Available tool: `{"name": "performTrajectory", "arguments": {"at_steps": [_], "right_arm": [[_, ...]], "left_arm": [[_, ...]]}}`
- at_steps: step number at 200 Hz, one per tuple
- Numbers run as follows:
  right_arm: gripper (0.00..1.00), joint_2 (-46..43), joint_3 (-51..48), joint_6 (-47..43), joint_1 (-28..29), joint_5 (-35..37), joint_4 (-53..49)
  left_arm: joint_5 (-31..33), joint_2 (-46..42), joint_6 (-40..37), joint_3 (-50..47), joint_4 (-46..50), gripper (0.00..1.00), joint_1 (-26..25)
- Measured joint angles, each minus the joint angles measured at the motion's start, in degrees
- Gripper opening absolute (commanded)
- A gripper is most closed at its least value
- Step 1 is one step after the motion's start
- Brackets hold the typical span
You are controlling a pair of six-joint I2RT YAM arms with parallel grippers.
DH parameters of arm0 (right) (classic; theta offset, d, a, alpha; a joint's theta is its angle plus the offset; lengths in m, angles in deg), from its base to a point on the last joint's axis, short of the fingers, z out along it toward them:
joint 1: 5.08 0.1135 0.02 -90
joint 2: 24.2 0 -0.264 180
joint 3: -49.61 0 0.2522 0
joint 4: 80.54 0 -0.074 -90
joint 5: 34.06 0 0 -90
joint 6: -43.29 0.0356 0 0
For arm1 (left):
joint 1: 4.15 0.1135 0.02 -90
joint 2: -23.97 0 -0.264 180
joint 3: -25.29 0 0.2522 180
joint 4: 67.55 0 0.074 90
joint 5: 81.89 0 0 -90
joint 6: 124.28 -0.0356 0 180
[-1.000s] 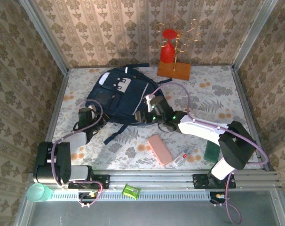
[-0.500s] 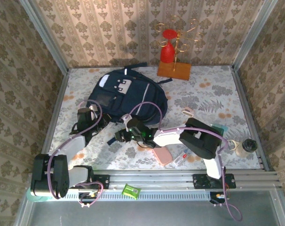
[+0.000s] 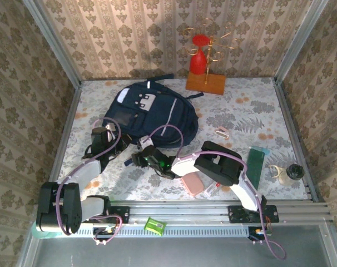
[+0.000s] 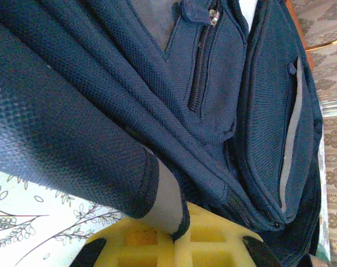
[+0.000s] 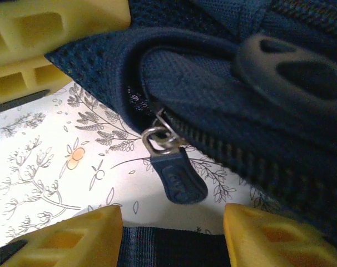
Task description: Pack the student bag
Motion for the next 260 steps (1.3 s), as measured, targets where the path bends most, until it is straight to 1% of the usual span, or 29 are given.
{"name": "performTrajectory", "arguments": {"at_steps": [15, 42, 79, 103, 119, 137, 164, 184, 230, 260], "right_arm": [[0.44, 0.02, 0.42, -0.94, 0.35, 1.51, 0.04], [0.41, 0.02, 0.63, -2.51, 0.85, 4.20, 0.24], [0.27, 0.02, 0.63, -4.79, 1.05, 5.88, 0.26], [0.24, 0.02, 0.63, -5.62, 1.05, 6.45, 0.28], [0.18, 0.02, 0.63, -6.19, 1.05, 6.78, 0.48], [0.10, 0.02, 0.63, -6.69, 1.05, 6.86, 0.90], [0.00, 0.02, 0.59, -6.56, 1.05, 7.08, 1.42], [0.00, -0.33, -1.05, -6.27, 1.05, 7.10, 2.62], [0.00, -2.97, -8.20, -3.41, 1.03, 7.15, 3.04], [0.00, -4.20, -9.14, -1.90, 0.90, 6.64, 3.08]], "left_arm": [[-0.02, 0.00, 0.00, 0.00, 0.00, 0.00, -0.02], [0.00, 0.00, -0.02, 0.00, 0.00, 0.00, -0.07], [0.00, 0.00, -0.02, 0.00, 0.00, 0.00, -0.50], [0.04, 0.00, -0.04, 0.00, 0.00, 0.00, -0.70], [0.04, 0.00, -0.04, 0.00, 0.00, 0.00, -0.76], [0.04, 0.00, -0.07, 0.00, 0.00, 0.00, -0.76], [0.07, 0.02, -0.35, 0.00, 0.00, 0.00, -0.76], [0.28, 0.02, -0.74, 0.00, 0.02, 0.00, -0.81], [1.07, 0.02, -2.47, 0.00, 0.68, 0.00, -0.92], [1.55, 0.02, -3.04, 0.00, 1.25, 0.00, -1.14]]}}
